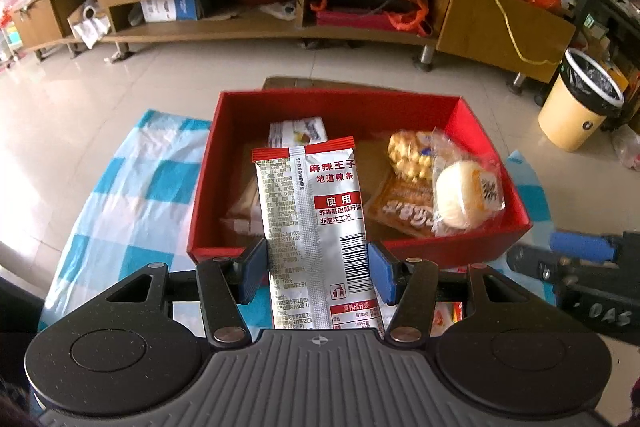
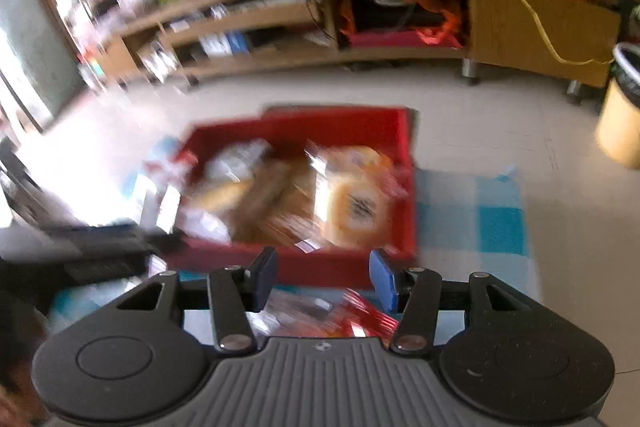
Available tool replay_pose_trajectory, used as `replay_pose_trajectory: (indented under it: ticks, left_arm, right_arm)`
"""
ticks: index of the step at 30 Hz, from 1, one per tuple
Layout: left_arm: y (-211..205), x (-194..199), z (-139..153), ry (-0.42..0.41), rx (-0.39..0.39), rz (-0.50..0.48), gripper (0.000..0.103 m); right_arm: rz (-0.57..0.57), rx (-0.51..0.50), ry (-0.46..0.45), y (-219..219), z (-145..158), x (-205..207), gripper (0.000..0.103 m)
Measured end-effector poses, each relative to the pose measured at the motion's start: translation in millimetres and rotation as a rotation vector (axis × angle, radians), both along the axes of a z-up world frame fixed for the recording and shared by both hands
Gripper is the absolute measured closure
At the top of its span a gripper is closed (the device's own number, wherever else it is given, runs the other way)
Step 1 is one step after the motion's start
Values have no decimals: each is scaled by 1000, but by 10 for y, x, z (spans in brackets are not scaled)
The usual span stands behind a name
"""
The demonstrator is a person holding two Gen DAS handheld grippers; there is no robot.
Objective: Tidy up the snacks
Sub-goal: 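Lift the strip pack and candy bag and carry both over the red box, then lower both packs into the red box and open both tools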
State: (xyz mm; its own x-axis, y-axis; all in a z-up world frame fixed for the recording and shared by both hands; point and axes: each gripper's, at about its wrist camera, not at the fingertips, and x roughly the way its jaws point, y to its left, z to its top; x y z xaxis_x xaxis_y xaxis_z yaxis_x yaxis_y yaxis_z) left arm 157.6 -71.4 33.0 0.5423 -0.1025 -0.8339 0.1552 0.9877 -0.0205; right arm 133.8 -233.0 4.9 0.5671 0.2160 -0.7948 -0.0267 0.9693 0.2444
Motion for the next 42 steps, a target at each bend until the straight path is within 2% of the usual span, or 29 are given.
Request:
replay_pose_trajectory:
  ticks: [1, 5, 6, 8, 13, 15, 17, 20, 25, 32, 37, 42]
  left_arm:
    - [11, 7, -27, 14, -4, 4, 41]
    - [21, -7, -89, 50, -22, -3, 41]
    - [11, -19, -94, 47, -14, -8, 41]
    - [-10, -32, -101, 44, -2, -13, 41]
    - [-59, -48, -137, 54, 0, -33, 41]
    - [-69, -62, -136, 49, 5, -43, 41]
    - [-70, -65, -135, 47, 8, -45, 41]
    - [-77, -70, -129, 49, 2, -49, 41]
    - [-79, -90, -71, 32, -4, -51, 41]
    - [-128, -34, 32, -1, -21, -47, 41]
    - [-203, 47, 95, -29, -14, -52, 41]
    - [-273, 175, 112, -56, 6, -56, 41]
  right_arm:
    - [-6, -12, 37, -25, -115, 7, 52]
    - [-78, 69, 243, -92, -588, 90, 49]
    - [-89, 69, 258, -77, -651, 97, 47]
    - [-97, 65, 263, -31, -725, 113, 37]
    - [-99, 3, 288, 55, -916, 131, 31]
    - [-75, -31, 266, 92, -905, 98, 37]
    - [-54, -21, 258, 80, -895, 53, 47]
    - [-38, 2, 241, 67, -835, -32, 53]
    - [-45, 34, 179, 8, -660, -97, 54]
    - [-90, 102, 40, -91, -164, -79, 54]
    - [-99, 106, -7, -44, -26, 95, 54]
    - [-100, 100, -29, -44, -11, 270, 54]
